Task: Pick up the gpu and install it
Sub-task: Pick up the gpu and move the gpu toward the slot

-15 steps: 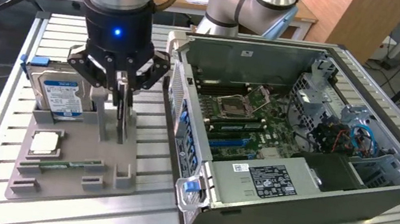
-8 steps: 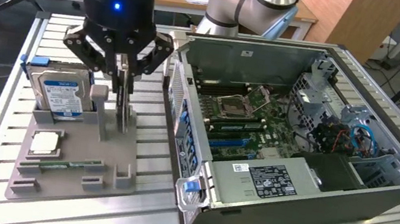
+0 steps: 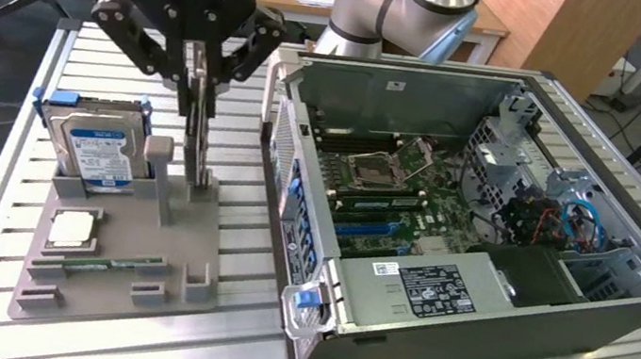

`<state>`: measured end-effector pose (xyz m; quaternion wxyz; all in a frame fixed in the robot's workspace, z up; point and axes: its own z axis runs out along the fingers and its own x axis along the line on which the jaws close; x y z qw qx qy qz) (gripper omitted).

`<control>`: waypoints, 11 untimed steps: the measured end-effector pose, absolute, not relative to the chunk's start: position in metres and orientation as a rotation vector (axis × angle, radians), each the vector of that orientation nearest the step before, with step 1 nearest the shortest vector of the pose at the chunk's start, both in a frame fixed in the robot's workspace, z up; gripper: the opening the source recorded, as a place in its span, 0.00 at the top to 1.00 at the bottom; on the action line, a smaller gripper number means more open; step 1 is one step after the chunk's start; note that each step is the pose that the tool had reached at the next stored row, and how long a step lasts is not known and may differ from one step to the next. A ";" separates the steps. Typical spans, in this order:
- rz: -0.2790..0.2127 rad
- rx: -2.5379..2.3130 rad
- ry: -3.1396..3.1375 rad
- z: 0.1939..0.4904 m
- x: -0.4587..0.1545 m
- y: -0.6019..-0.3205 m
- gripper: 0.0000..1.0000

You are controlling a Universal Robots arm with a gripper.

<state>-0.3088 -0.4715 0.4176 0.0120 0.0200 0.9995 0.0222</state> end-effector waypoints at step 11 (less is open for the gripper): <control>0.070 0.062 3.116 0.453 -0.309 -0.472 0.74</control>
